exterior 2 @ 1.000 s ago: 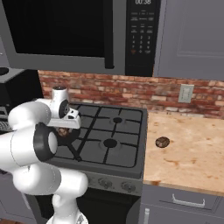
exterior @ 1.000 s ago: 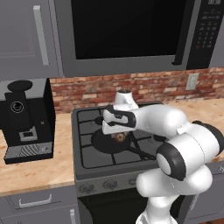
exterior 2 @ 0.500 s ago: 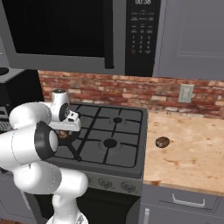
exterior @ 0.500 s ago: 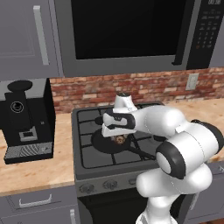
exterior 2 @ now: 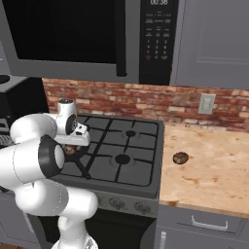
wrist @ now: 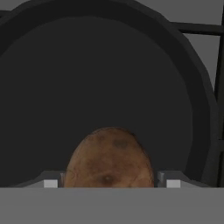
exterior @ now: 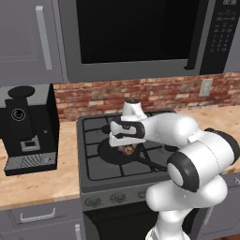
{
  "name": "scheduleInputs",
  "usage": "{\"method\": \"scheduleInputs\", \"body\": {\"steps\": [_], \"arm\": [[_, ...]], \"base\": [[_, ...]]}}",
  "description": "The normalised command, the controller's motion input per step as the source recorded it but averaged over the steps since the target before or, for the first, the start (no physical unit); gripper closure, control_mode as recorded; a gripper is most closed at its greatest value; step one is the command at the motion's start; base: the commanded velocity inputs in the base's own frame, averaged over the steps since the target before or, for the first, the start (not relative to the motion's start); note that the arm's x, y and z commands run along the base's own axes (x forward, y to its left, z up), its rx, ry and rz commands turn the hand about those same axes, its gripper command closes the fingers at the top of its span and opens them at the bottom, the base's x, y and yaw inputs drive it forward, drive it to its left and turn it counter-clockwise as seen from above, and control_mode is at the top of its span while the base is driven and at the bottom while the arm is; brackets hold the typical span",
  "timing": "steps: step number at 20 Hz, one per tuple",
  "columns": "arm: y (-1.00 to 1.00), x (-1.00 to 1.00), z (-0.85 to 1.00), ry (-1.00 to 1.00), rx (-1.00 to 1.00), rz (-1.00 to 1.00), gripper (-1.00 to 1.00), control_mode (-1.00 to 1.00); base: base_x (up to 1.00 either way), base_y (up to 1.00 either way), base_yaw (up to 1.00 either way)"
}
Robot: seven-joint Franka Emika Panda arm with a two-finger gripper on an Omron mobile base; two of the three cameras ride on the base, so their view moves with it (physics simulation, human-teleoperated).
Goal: Put the potato and potato in the pan. Then turn on the front left burner and set the heat to medium.
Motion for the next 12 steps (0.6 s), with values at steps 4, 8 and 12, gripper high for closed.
{"method": "scheduleInputs", "body": {"steps": [4,8,12], "arm": [[0.0,0.0,0.0,-0.05,0.0,0.0,-1.0,-1.0],[0.0,0.0,0.23,-0.1,0.0,0.0,-1.0,-1.0],[0.0,0.0,0.28,-0.12,0.0,0.0,-1.0,-1.0]], "base": [[0.0,0.0,0.0],[0.0,0.0,0.0],[0.0,0.0,0.0]]}}
